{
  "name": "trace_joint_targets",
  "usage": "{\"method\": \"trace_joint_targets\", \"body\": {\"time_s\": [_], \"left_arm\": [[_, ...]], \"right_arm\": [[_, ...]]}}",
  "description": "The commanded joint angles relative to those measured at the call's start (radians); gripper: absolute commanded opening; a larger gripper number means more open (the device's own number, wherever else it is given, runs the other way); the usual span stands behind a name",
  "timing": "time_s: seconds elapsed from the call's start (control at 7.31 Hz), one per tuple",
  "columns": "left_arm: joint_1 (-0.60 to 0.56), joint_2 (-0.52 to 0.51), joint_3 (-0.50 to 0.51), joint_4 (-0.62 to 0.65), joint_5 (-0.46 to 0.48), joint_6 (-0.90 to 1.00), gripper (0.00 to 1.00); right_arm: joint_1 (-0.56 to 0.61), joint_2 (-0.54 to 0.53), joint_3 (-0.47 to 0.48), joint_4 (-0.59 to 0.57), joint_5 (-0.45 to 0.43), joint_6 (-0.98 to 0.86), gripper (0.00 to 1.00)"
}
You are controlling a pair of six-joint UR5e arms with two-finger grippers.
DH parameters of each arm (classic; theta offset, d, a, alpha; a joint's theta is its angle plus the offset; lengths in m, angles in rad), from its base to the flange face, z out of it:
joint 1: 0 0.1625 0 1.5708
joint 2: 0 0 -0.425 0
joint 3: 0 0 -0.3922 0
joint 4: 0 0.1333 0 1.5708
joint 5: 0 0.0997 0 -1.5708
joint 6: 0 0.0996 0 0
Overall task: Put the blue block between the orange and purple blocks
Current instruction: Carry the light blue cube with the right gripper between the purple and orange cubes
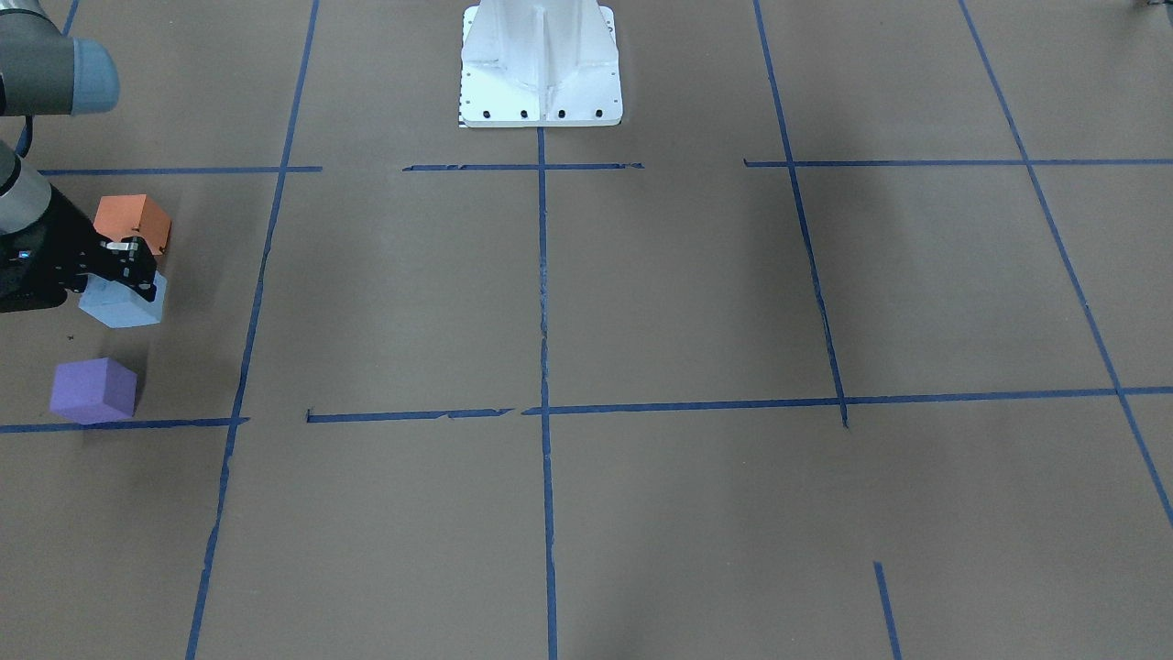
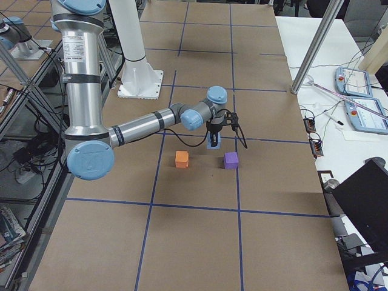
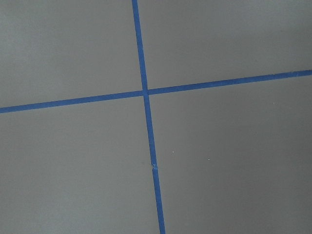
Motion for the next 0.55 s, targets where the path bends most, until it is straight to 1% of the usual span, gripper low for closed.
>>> {"method": "trace_joint_targets", "body": {"time_s": [0.0,0.14,0.27,0.41], "left_arm": [[0.000,0.000,-0.004,0.000,0.000,-0.001,1.00],[0.000,0.000,-0.002,0.000,0.000,-0.001,1.00],[0.000,0.000,-0.004,0.000,0.000,-0.001,1.00],[0.000,0.000,-0.004,0.000,0.000,-0.001,1.00]], "right_arm": [[-0.004,-0.024,-0.074,0.066,-0.014,0.001,0.33],[-0.005,-0.025,-0.146,0.181,-0.013,0.010,0.34],[-0.007,-0.024,-0.159,0.223,-0.014,0.024,0.45],[-0.024,-0.024,-0.159,0.222,-0.019,0.024,0.84]]}}
